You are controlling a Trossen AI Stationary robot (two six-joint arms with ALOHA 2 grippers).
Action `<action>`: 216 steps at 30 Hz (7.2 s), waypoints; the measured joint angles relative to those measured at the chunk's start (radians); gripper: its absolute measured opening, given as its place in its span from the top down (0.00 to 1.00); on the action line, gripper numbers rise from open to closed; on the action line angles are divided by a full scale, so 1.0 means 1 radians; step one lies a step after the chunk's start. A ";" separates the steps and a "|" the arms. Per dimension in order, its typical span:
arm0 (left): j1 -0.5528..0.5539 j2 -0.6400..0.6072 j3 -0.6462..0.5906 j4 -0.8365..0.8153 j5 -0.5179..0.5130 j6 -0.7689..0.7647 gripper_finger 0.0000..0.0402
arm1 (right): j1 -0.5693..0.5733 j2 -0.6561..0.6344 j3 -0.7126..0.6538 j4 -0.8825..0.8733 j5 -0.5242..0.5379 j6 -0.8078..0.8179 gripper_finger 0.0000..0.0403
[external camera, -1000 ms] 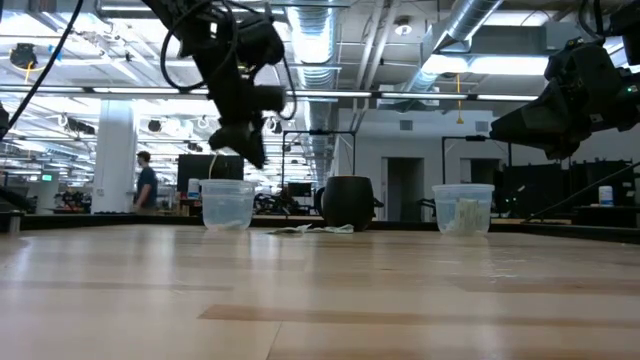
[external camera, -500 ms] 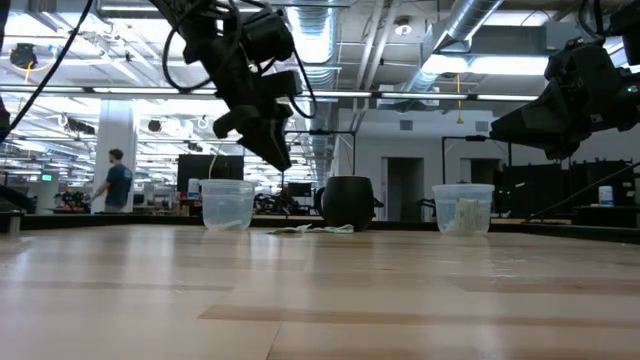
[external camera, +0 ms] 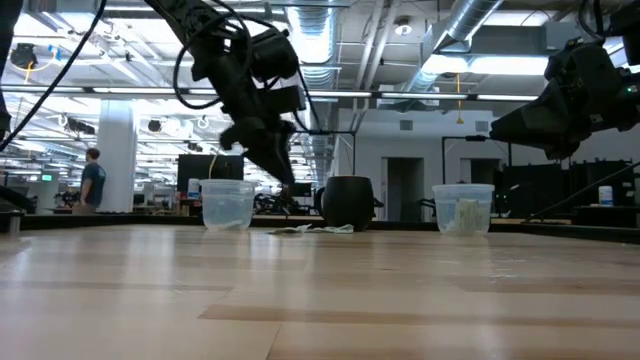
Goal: Pick and place Stevia / Truvia into bins
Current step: Put the stevia packet into the left transparent container
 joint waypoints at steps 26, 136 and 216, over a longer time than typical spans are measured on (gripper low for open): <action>0.020 0.138 0.036 0.007 0.003 -0.025 0.73 | 0.000 0.007 0.000 -0.002 0.000 0.000 0.70; -0.113 -0.065 0.034 -0.319 -0.284 -0.114 0.99 | 0.000 0.007 0.000 -0.002 0.000 0.000 0.70; 0.006 0.094 0.035 0.114 -0.239 -0.563 0.63 | 0.000 0.007 0.000 -0.002 -0.001 0.000 0.70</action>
